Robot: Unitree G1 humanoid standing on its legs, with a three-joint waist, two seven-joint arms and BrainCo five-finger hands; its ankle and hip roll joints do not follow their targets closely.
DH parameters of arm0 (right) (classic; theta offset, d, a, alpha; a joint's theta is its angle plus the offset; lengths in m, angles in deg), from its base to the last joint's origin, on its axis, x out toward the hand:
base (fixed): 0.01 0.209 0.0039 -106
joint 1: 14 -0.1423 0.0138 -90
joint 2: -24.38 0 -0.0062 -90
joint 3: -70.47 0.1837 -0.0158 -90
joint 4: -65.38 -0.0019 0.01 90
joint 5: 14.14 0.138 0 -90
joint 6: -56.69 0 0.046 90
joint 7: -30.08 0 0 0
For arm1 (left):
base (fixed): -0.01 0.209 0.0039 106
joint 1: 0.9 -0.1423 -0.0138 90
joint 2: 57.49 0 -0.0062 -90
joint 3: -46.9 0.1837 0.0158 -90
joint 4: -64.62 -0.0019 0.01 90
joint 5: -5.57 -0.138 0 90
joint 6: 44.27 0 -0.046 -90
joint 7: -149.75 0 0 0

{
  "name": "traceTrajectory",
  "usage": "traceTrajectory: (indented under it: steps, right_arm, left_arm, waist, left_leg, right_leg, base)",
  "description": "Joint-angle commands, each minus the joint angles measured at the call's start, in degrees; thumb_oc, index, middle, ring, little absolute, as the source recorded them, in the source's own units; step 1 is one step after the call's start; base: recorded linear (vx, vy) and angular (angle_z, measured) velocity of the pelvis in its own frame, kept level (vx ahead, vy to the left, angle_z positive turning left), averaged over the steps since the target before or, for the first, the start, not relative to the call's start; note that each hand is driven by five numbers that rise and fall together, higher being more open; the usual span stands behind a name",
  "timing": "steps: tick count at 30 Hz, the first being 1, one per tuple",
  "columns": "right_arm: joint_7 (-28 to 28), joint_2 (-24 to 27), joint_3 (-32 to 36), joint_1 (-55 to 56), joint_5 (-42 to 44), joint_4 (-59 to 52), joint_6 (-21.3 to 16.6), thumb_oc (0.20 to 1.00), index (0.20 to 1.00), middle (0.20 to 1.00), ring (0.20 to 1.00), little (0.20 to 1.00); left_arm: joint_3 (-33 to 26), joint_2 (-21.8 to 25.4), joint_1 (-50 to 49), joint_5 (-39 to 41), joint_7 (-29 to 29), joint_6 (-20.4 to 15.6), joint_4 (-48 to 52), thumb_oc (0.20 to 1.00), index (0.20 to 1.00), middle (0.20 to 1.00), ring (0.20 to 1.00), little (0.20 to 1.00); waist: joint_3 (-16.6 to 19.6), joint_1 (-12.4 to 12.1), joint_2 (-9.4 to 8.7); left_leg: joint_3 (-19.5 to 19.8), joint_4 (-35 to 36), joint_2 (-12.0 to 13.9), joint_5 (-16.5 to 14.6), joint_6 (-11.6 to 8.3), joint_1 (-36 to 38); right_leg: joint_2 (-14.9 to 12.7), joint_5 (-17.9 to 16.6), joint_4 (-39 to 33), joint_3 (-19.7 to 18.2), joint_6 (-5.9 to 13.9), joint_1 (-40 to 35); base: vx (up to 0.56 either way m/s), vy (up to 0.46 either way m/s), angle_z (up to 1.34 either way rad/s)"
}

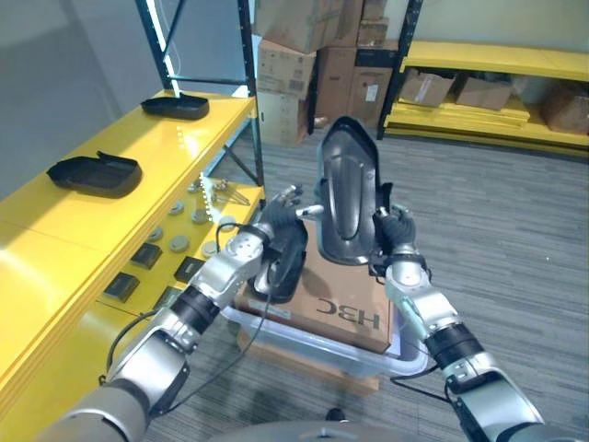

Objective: Move parts from the plastic box to the shelf.

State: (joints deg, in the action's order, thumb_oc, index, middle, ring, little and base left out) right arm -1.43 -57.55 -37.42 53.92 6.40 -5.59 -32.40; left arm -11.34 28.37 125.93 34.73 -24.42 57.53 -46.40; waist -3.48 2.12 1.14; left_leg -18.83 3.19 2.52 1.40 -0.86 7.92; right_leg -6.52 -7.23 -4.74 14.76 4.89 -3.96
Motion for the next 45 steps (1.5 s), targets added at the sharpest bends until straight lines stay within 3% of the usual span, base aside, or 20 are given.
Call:
traceTrajectory:
  steps: [1,6,13,24,31,45]
  right_arm:
    - [-1.6,-1.1,-0.6,-7.9,1.5,0.4,-4.1,0.200,0.200,0.200,0.200,0.200]
    - [-1.5,-2.3,-1.2,-8.2,3.7,2.7,-3.8,0.200,0.200,0.200,0.200,0.200]
    - [-1.5,-3.7,-3.0,-9.7,3.9,4.8,-3.4,0.200,0.200,0.200,0.200,0.200]
    - [-1.0,-5.0,-4.9,-10.8,3.6,5.3,-2.7,0.200,0.200,0.200,0.200,0.200]
    - [-1.3,-6.3,-6.3,-11.7,3.4,5.1,-1.6,0.200,0.200,0.200,0.200,0.200]
    - [-1.8,-7.8,-10.2,-13.0,1.6,5.5,0.8,0.200,0.200,0.200,0.200,0.200]
  left_arm:
    - [1.6,-1.7,3.6,1.3,0.6,-2.1,-3.5,1.000,1.000,1.000,1.000,1.000]
    - [2.3,-2.0,4.0,2.9,-5.4,-4.3,-2.1,1.000,1.000,1.000,1.000,1.000]
    - [4.7,-3.8,4.6,4.6,-3.2,-1.2,1.8,1.000,1.000,1.000,1.000,1.000]
    - [7.1,-5.5,4.7,2.5,-4.2,-0.6,0.2,1.000,1.000,1.000,1.000,1.000]
    - [9.3,-5.9,4.6,-1.4,-4.6,2.1,-0.8,1.000,1.000,1.000,1.000,1.000]
    - [13.4,-5.5,5.1,-9.5,-6.2,2.8,-3.0,1.000,1.000,1.000,1.000,1.000]
  waist:
    - [1.9,-0.7,-1.41]
    - [1.7,-1.1,-1.24]
    - [1.9,-1.3,-1.27]
    - [2.0,-1.0,-1.34]
    - [2.2,-1.0,-1.39]
    - [2.0,-1.1,-1.34]
  left_leg:
    - [-0.3,-4.8,4.9,-3.3,-2.93,-1.5]
    - [-0.5,-4.9,5.0,-3.4,-2.90,-1.5]
    - [-0.4,-4.7,4.9,-3.4,-2.84,-1.4]
    - [-0.7,-4.6,4.9,-3.4,-2.77,-1.2]
    - [-0.8,-4.6,4.8,-3.5,-2.72,-1.0]
    - [-0.6,-4.7,4.7,-3.6,-2.69,-1.0]
  right_leg:
    - [-4.4,2.4,0.4,1.3,5.58,-1.1]
    - [-4.5,2.4,0.4,1.7,5.43,-1.2]
    - [-4.5,2.3,0.5,1.7,5.46,-1.2]
    - [-4.4,2.4,0.4,1.6,5.51,-1.2]
    - [-4.3,2.6,0.4,1.4,5.51,-1.4]
    - [-4.2,2.8,0.5,1.0,5.57,-1.3]
  base:
    - [0.00,0.000,0.00]
    - [0.00,0.000,0.00]
    - [0.00,0.000,0.00]
    - [0.00,0.000,0.00]
    - [0.00,0.000,0.00]
    - [0.00,0.000,0.00]
